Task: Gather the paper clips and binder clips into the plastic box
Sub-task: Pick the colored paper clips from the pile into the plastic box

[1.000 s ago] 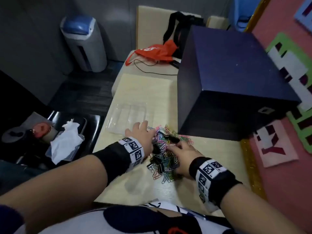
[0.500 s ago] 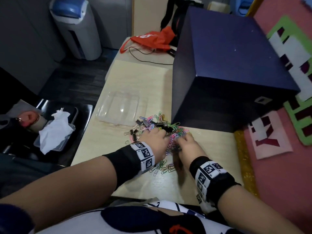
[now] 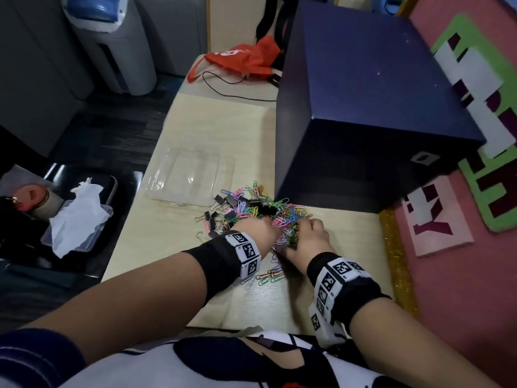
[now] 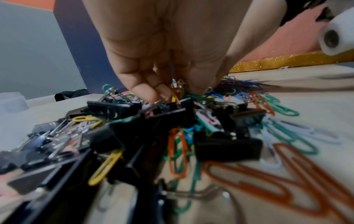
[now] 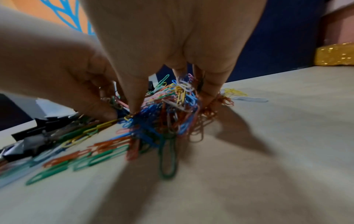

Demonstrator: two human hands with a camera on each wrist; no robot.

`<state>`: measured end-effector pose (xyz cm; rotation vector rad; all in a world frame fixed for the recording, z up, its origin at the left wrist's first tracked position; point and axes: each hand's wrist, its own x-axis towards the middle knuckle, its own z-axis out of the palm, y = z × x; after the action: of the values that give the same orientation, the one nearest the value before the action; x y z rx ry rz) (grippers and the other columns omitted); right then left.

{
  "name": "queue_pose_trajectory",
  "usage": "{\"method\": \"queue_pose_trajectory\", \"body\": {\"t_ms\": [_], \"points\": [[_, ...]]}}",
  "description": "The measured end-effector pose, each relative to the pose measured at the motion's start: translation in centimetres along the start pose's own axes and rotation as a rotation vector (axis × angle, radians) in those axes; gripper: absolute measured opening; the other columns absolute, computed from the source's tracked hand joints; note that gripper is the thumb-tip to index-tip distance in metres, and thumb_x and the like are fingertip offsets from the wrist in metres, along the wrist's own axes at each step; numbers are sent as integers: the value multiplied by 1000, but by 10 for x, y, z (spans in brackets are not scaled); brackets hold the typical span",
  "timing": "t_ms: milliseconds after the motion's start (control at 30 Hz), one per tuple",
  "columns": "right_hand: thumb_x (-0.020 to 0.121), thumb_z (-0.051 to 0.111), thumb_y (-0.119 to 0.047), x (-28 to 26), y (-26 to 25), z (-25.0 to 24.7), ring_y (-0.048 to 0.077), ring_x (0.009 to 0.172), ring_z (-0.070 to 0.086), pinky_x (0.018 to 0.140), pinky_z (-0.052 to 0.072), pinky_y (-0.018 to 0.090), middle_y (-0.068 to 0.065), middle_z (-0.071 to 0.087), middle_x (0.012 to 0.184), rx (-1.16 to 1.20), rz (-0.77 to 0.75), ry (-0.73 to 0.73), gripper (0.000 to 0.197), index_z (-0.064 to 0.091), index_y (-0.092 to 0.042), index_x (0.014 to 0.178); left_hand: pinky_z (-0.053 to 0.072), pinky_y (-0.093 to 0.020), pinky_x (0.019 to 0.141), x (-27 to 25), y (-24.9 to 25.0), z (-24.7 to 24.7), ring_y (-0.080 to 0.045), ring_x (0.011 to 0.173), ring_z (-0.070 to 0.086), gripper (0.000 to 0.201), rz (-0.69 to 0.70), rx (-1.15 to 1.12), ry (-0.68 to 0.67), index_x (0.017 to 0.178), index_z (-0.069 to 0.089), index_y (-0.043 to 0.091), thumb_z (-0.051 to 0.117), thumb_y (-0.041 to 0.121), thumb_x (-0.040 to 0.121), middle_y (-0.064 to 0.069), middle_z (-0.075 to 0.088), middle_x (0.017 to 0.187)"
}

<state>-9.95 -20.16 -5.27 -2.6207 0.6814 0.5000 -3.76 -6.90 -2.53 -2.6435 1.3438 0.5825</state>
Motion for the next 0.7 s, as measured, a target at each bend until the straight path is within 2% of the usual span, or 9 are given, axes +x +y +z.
{"method": "queue_pose_trajectory", "body": {"t_ms": [33,100,200,267,367,500,600,700], "points": [[81,68,-45,-1,-3,1,30,129,33,106,35,38,8,30,139,-19,-9,-6,75,32,-19,142,50,-41,71,1,-2,-1,-35,94,61,28,13,-4,-20,116,52,4,47,1,89,-15,54,106],[85,66,-41,-1,-8,3,31,128,33,104,37,39,8,30,138,-35,-12,-3,65,35,-20,139,49,-39,70,3,-7,-4,-36,96,61,29,7,-38,-34,118,51,4,48,1,89,-15,54,109],[90,55,-20,-2,-15,2,34,123,38,100,39,41,11,29,138,-81,2,-31,47,37,-21,133,51,-39,77,6,-18,-4,-34,98,60,25,-14,-190,45,115,54,8,53,9,90,-13,56,108],[87,49,-7,-2,-22,-1,35,120,40,98,40,41,12,28,137,-111,33,-72,49,36,-20,132,47,-36,84,7,-26,-7,-29,103,59,24,-31,-290,108,115,57,13,56,15,91,-9,59,110],[83,47,0,0,-34,-5,36,122,40,98,40,40,13,26,138,-119,104,-102,55,35,-18,133,43,-30,90,4,-37,-14,-22,107,57,27,-52,-418,231,116,60,19,61,26,90,-4,61,115],[83,47,3,5,-46,-6,38,128,34,100,41,43,13,19,145,-119,183,-121,61,29,-16,138,46,-26,84,-1,-55,-24,-18,97,61,22,-139,-617,395,105,66,22,68,29,84,1,66,105],[86,42,1,8,-51,-3,38,128,35,100,40,43,15,21,145,-131,217,-103,57,28,-13,139,48,-23,79,-6,-70,-31,-11,86,60,18,-175,-702,462,99,66,22,71,29,82,4,67,100],[85,43,3,11,-54,0,39,128,35,101,42,44,17,20,145,-133,249,-89,60,26,-11,141,45,-15,67,-15,-96,-37,-5,77,60,12,-251,-801,498,92,63,26,71,26,83,11,65,92]]}}
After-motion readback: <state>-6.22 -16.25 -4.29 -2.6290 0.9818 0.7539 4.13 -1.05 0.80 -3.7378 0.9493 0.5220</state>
